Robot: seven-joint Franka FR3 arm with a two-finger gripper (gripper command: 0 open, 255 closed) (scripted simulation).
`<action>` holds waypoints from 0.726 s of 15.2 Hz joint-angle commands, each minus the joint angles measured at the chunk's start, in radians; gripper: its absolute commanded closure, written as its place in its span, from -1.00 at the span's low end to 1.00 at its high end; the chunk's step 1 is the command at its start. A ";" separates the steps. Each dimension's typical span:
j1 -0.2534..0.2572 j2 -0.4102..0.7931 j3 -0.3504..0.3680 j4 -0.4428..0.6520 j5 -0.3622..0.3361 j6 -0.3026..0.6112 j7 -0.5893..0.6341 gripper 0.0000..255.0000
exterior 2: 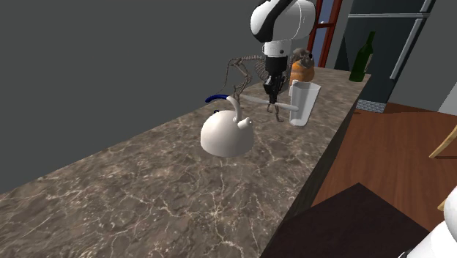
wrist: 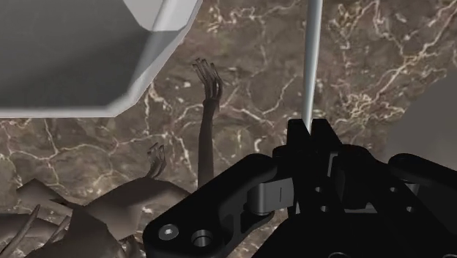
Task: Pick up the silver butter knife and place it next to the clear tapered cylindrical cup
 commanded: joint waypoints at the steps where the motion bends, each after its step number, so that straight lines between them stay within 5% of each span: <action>1: -0.001 0.016 0.000 -0.007 0.001 0.022 -0.001 1.00; 11: -0.002 0.089 0.001 -0.049 0.003 0.137 0.000 1.00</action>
